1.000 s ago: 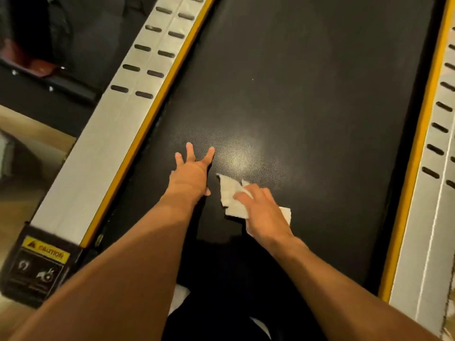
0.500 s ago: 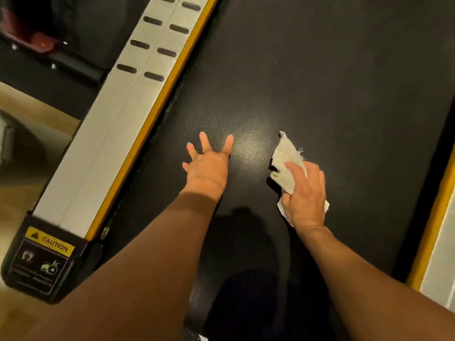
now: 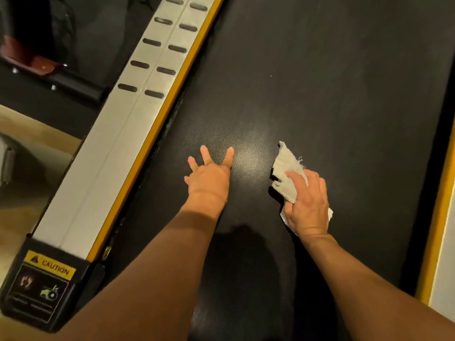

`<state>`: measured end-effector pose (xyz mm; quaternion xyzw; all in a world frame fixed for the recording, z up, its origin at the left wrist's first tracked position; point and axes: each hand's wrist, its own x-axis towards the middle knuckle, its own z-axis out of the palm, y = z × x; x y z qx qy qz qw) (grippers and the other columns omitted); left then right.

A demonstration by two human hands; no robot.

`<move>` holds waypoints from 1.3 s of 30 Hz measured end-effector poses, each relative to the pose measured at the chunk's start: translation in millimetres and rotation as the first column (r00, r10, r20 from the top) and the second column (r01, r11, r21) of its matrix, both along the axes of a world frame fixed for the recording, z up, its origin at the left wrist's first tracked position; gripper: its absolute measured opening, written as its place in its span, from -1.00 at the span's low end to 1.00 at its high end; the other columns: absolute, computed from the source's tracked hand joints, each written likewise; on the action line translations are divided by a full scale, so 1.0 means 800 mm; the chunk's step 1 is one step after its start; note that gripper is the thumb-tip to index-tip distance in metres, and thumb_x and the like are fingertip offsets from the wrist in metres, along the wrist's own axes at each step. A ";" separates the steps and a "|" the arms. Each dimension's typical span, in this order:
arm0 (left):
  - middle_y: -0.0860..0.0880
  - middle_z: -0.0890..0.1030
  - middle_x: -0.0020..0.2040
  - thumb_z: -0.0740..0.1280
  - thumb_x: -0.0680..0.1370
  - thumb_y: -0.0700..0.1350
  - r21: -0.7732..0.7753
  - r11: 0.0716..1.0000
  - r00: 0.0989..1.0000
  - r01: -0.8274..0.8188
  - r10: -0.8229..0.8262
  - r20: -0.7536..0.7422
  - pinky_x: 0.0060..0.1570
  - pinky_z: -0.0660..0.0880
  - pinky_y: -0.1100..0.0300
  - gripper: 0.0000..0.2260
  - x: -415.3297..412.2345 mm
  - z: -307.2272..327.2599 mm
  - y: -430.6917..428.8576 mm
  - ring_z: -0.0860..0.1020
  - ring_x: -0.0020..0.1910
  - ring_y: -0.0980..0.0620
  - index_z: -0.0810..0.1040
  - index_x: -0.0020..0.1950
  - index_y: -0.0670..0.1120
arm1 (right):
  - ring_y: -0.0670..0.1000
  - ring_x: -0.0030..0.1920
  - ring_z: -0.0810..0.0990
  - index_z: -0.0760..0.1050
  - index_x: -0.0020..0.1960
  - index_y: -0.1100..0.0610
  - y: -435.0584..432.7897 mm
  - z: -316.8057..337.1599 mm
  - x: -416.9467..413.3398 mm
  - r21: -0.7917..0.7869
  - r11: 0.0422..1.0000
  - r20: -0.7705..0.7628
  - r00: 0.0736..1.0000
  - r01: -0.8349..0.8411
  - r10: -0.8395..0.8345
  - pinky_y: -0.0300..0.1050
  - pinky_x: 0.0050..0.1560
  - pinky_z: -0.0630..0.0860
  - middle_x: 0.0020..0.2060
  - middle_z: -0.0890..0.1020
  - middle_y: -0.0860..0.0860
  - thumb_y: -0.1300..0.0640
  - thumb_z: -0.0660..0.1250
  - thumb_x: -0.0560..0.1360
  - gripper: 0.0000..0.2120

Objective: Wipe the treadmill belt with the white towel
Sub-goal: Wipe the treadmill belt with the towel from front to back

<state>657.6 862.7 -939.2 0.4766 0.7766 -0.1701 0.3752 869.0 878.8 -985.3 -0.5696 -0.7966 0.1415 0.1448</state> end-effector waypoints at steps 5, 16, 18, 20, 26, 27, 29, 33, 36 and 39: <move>-0.25 -0.25 0.55 0.52 0.40 -0.18 0.023 1.000 1.000 0.018 -0.018 0.011 0.30 0.30 -0.33 0.05 -0.002 -0.001 0.003 -0.09 0.49 -0.44 -0.23 0.53 0.26 | 0.18 0.01 0.43 0.48 0.19 0.09 -0.001 0.004 -0.002 -0.007 1.000 0.048 0.999 -0.012 0.012 0.00 -0.13 0.52 0.12 0.51 0.14 0.15 0.02 0.30 -0.49; -0.26 -0.20 0.55 0.43 0.50 -0.20 0.099 0.995 1.000 0.021 -0.019 -0.017 0.27 0.33 -0.30 -0.08 -0.003 -0.006 -0.003 -0.05 0.48 -0.45 -0.18 0.53 0.26 | 0.16 0.03 0.45 0.49 0.18 0.07 -0.035 0.015 -0.037 -0.037 0.999 0.019 0.999 0.028 -0.027 0.03 -0.13 0.55 0.12 0.50 0.11 0.40 0.35 0.24 -0.46; -0.26 -0.21 0.56 0.42 0.50 -0.18 0.100 0.995 1.000 0.020 -0.019 -0.010 0.27 0.33 -0.29 -0.08 -0.002 -0.007 -0.002 -0.05 0.49 -0.44 -0.20 0.53 0.25 | 0.14 0.04 0.47 0.50 0.17 0.04 -0.055 0.014 -0.045 -0.044 0.992 -0.021 0.993 -0.121 0.120 -0.01 -0.08 0.53 0.11 0.51 0.09 0.40 0.38 0.23 -0.44; -0.26 -0.19 0.56 0.44 0.49 -0.15 0.104 0.994 0.999 0.045 -0.044 -0.016 0.28 0.32 -0.27 -0.07 -0.003 -0.004 -0.004 -0.03 0.49 -0.43 -0.19 0.54 0.23 | 0.13 0.05 0.48 0.52 0.16 0.03 -0.051 0.013 -0.045 -0.044 0.989 -0.074 0.987 -0.144 0.141 -0.07 -0.04 0.48 0.10 0.52 0.07 0.41 0.39 0.25 -0.46; -0.04 0.09 0.58 0.54 0.35 0.08 0.236 0.969 0.993 0.070 -0.090 0.076 0.32 0.34 -0.10 -0.08 -0.053 0.018 -0.034 0.28 0.46 -0.18 0.06 0.56 0.15 | 0.18 0.08 0.45 0.54 0.14 0.05 0.026 0.015 -0.076 -0.052 0.972 -0.127 0.964 0.229 -0.234 -0.34 -0.06 0.14 0.10 0.51 0.11 0.27 0.23 0.43 -0.67; 0.00 0.20 0.55 0.53 0.37 0.06 0.285 0.958 0.987 -0.019 -0.028 0.161 0.34 0.33 -0.04 -0.16 -0.069 0.023 -0.041 0.33 0.44 -0.12 0.15 0.55 0.13 | 0.17 0.08 0.43 0.53 0.13 0.03 0.026 0.014 -0.093 -0.041 0.975 -0.111 0.969 0.217 -0.220 -0.33 -0.07 0.15 0.11 0.51 0.09 0.26 0.22 0.43 -0.67; -0.01 0.38 0.47 0.45 0.47 -0.02 0.421 0.896 0.969 -0.143 0.041 0.243 0.36 0.31 0.05 -0.38 -0.102 0.032 -0.058 0.38 0.41 -0.05 0.31 0.49 0.09 | 0.17 0.05 0.42 0.52 0.15 0.03 0.000 0.012 -0.132 -0.038 0.993 -0.091 0.989 0.115 -0.118 -0.21 -0.05 0.29 0.14 0.50 0.08 0.33 0.25 0.38 -0.60; -0.02 0.24 0.53 0.25 0.61 -0.08 0.663 0.745 0.994 -0.065 0.105 -0.021 0.45 0.15 0.00 -0.57 -0.167 0.026 -0.089 0.13 0.54 -0.03 0.31 0.48 0.04 | 0.12 0.00 0.47 0.59 0.10 0.06 -0.070 0.007 -0.171 -0.096 0.980 -0.230 0.961 -0.176 0.151 -0.10 0.02 0.44 0.08 0.56 0.06 0.48 0.27 0.24 -0.47; -0.03 0.15 0.57 0.19 0.63 -0.02 0.625 0.775 0.991 -0.094 0.136 -0.019 0.46 0.10 -0.01 -0.51 -0.199 -0.005 -0.114 0.09 0.55 -0.06 0.19 0.55 0.00 | 0.05 -0.04 0.49 0.62 0.04 0.05 -0.050 0.014 -0.179 -0.100 0.985 -0.317 0.943 -0.141 0.103 -0.41 -0.01 0.24 0.01 0.59 0.03 0.44 0.35 0.31 -0.58; -0.05 0.22 0.54 0.14 0.63 0.03 0.678 0.735 0.988 -0.010 0.110 -0.105 0.47 0.13 0.02 -0.53 -0.205 -0.032 -0.128 0.19 0.52 -0.07 0.23 0.53 -0.03 | 0.13 0.00 0.49 0.61 0.08 0.03 0.001 0.011 -0.186 -0.089 0.995 -0.238 0.969 0.047 -0.067 -0.42 -0.11 0.18 0.05 0.57 0.02 0.39 0.34 0.37 -0.62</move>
